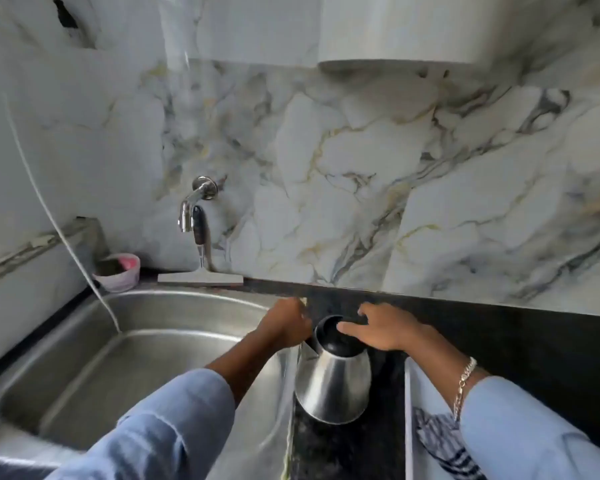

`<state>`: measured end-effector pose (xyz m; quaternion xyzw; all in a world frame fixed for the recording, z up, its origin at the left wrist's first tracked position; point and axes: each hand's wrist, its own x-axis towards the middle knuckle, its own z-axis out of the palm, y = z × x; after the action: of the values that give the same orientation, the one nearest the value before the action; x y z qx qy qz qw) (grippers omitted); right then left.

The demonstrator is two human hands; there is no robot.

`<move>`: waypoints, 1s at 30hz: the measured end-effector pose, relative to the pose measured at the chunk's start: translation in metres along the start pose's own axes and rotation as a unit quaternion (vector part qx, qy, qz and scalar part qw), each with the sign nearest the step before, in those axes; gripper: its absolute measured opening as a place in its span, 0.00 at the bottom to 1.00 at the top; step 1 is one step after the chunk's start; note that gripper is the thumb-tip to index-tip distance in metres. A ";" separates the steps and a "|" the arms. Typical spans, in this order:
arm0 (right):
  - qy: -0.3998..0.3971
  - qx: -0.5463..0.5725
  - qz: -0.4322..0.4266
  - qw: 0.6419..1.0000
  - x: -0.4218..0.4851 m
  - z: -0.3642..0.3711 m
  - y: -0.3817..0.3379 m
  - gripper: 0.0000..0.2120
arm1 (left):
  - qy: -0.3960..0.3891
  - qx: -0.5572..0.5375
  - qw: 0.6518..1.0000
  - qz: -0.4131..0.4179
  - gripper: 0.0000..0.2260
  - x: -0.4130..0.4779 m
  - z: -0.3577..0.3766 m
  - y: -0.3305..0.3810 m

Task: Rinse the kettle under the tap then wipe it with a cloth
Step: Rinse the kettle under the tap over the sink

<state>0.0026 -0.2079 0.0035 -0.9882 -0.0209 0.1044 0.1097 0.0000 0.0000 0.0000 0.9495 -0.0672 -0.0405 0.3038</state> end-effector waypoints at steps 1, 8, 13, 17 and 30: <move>-0.028 -0.016 0.014 0.999 0.002 0.003 0.003 0.50 | -0.028 -0.009 0.999 -0.024 0.14 0.000 0.009 -0.002; -0.033 -0.007 0.012 0.999 0.011 0.020 0.006 0.49 | 0.019 -0.142 0.982 -0.123 0.09 -0.003 0.032 -0.009; -0.023 0.149 0.014 0.988 0.011 0.018 -0.001 0.32 | 0.046 -0.122 0.987 -0.098 0.10 -0.005 0.016 -0.013; 0.045 0.330 -0.007 0.943 0.025 0.008 -0.034 0.27 | 0.059 -0.106 0.988 -0.097 0.13 0.004 -0.028 -0.034; 0.141 0.462 0.014 0.876 0.152 0.019 -0.219 0.28 | 0.277 -0.129 0.945 -0.115 0.11 0.104 -0.192 -0.181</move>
<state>0.1431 0.0190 0.0030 -0.8297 0.0591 -0.0366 0.5538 0.1441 0.2403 0.0467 0.8771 0.1347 0.1812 0.4239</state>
